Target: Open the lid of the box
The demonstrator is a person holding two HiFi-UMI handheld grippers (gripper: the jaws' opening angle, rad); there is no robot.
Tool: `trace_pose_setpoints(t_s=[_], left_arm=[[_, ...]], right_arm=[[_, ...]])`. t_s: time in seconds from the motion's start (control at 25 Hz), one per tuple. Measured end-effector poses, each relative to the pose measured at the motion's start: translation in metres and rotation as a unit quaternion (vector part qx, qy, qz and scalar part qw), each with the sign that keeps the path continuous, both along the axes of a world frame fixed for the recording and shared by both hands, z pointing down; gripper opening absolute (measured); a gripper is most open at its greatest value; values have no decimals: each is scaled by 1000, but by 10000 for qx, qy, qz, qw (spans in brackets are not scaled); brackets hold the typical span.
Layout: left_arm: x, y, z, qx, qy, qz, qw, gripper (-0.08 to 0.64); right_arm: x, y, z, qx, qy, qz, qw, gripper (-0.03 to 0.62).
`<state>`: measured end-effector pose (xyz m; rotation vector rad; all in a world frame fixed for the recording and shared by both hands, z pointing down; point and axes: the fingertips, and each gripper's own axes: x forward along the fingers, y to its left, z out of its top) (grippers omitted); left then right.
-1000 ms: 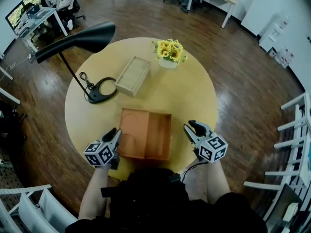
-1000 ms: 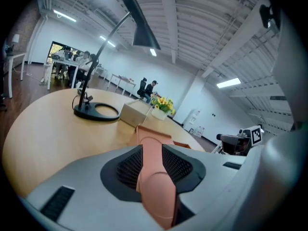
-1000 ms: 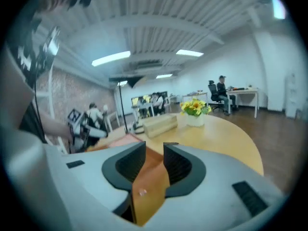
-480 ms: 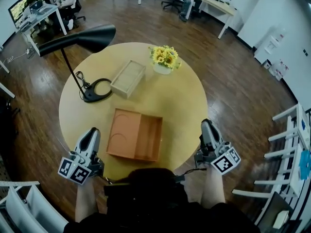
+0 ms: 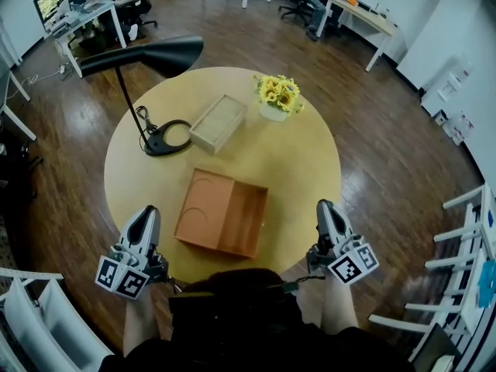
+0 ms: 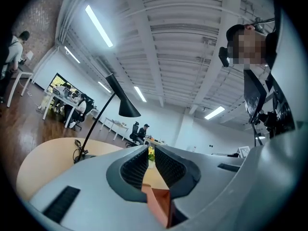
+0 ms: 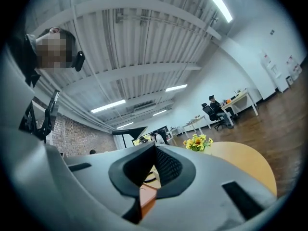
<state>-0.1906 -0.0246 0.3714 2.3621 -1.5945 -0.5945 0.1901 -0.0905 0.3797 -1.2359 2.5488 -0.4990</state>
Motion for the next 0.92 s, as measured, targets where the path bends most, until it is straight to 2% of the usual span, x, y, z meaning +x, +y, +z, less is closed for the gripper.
trace_pose_setpoints(t_s=[0.2,0.36,0.92], left_arm=[[6,3,6,-55,-159,25,9999,25],[6,4,7,-24,-81,-1,10000,25],[-1,6,14,-160,-84,-33,9998,25]], right_arm=[[-23,-1,-8,142,114,-329,9993,0],[-31,0,-5,117,288,-509,9982,2],[-44,-3,-6,150,377,-684,9968,2]])
